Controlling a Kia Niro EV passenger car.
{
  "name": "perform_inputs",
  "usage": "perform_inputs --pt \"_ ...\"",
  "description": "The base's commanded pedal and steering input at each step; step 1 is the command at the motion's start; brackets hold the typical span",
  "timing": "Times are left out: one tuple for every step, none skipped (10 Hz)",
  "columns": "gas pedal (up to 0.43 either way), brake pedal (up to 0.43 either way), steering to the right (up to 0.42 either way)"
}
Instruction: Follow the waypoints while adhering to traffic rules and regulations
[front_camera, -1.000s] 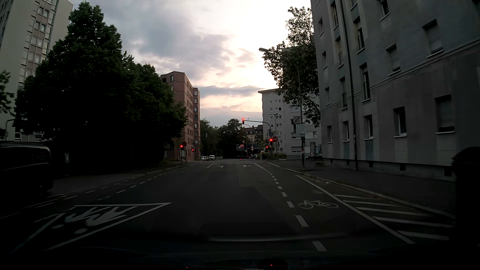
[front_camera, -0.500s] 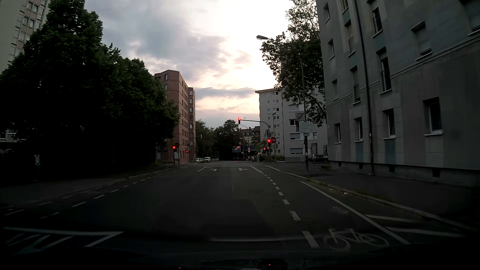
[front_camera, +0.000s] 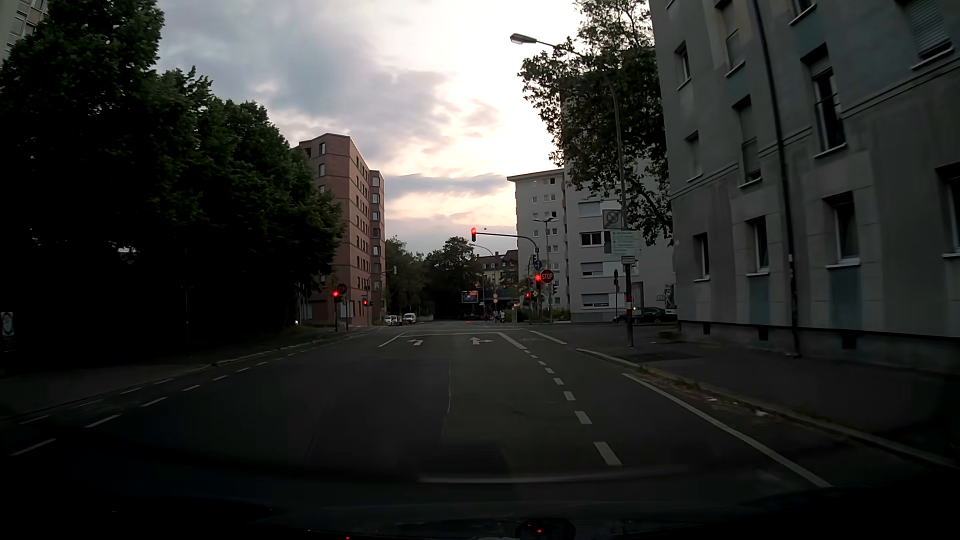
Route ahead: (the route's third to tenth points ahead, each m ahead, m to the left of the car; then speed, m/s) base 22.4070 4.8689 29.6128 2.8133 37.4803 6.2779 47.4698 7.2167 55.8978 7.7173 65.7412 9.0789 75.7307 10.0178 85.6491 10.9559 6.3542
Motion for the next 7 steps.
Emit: perform_inputs --pt "0.039 0.000 0.000" --pt "0.039 0.000 -0.001" --pt "0.039 0.000 -0.001" --pt "0.039 0.000 -0.001" --pt "0.039 0.000 -0.001" --pt "0.039 0.000 -0.001" --pt "0.039 0.000 -0.001"
